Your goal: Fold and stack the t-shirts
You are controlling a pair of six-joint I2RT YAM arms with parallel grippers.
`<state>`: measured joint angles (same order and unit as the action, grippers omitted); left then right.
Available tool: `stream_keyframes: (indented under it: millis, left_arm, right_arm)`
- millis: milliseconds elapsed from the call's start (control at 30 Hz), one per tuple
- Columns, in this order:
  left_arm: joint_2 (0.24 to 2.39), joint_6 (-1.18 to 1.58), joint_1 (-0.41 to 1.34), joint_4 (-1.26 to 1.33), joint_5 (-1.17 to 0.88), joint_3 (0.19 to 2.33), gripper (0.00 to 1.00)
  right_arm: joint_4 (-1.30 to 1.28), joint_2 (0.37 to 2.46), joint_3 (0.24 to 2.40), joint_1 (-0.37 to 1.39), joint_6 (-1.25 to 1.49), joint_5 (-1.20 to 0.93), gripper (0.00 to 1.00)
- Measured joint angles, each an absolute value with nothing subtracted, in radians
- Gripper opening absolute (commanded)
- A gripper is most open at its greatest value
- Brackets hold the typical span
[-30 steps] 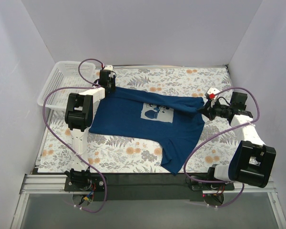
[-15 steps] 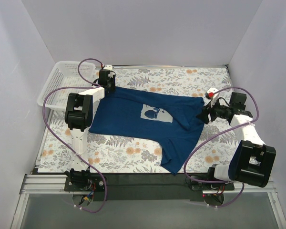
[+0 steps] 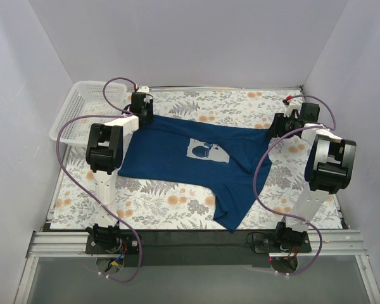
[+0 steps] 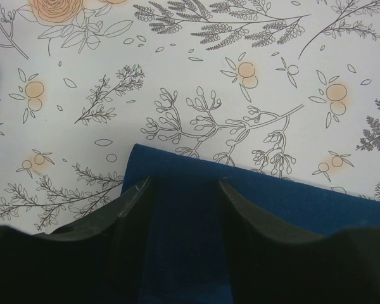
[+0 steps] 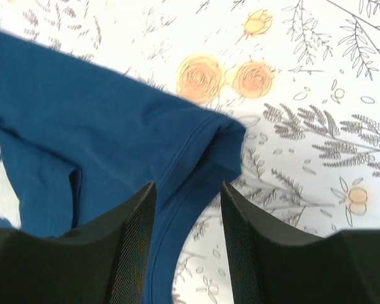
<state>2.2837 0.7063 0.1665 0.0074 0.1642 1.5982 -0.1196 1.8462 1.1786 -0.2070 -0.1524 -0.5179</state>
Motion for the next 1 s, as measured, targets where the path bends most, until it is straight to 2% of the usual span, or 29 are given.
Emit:
stream_keyframes:
  millis: [367,567,700,1000]
  left_arm:
    - [2.284,0.707,0.167,0.006,0.163,1.599,0.43]
    - [2.284,0.707,0.166,0.005,0.162,1.6,0.43]
    - [2.284,0.707,0.165,0.004,0.16,1.6,0.42]
    - [2.284,0.707,0.163,0.004,0.156,1.6,0.43]
  right_arm:
    - [-0.116,1.995,1.314,-0.181,-0.007,-0.53,0.37]
    - [-0.124,2.006,1.317,-0.175,0.02,-0.53,0.36]
    - [-0.125,2.006,1.317,-0.175,0.025,-0.527,0.31]
    - [-0.135,2.005,1.307,-0.175,0.025,-0.506,0.32]
